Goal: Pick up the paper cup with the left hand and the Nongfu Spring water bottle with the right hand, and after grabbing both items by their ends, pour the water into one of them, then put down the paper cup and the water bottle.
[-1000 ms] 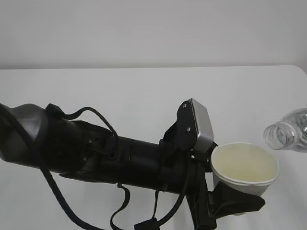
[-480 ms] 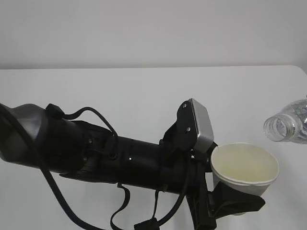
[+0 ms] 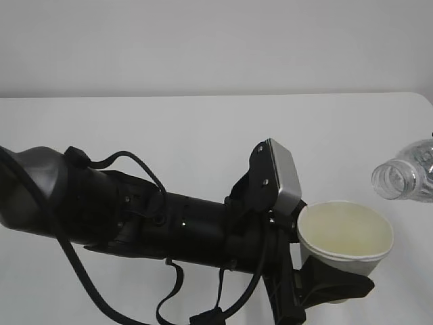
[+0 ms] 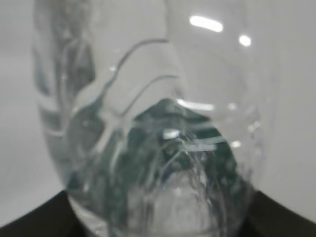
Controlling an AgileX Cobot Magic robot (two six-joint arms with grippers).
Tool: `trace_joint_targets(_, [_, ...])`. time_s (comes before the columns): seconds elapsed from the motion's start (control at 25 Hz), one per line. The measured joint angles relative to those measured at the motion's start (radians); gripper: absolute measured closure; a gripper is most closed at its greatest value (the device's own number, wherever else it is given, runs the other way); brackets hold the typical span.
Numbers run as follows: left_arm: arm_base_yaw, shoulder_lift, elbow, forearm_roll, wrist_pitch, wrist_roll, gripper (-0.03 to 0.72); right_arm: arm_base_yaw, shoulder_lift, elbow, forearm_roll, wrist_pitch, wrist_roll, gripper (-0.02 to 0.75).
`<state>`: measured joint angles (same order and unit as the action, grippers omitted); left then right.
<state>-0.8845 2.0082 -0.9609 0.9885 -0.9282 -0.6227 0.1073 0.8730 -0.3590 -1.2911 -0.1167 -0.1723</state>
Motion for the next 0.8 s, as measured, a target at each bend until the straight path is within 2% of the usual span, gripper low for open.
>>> trace_joint_targets(0.8, [0.0,0.0,0.0,0.0,0.0,-0.003,0.224,0.0,0.0,0.0,-0.011,0.021,-0.026,0.319])
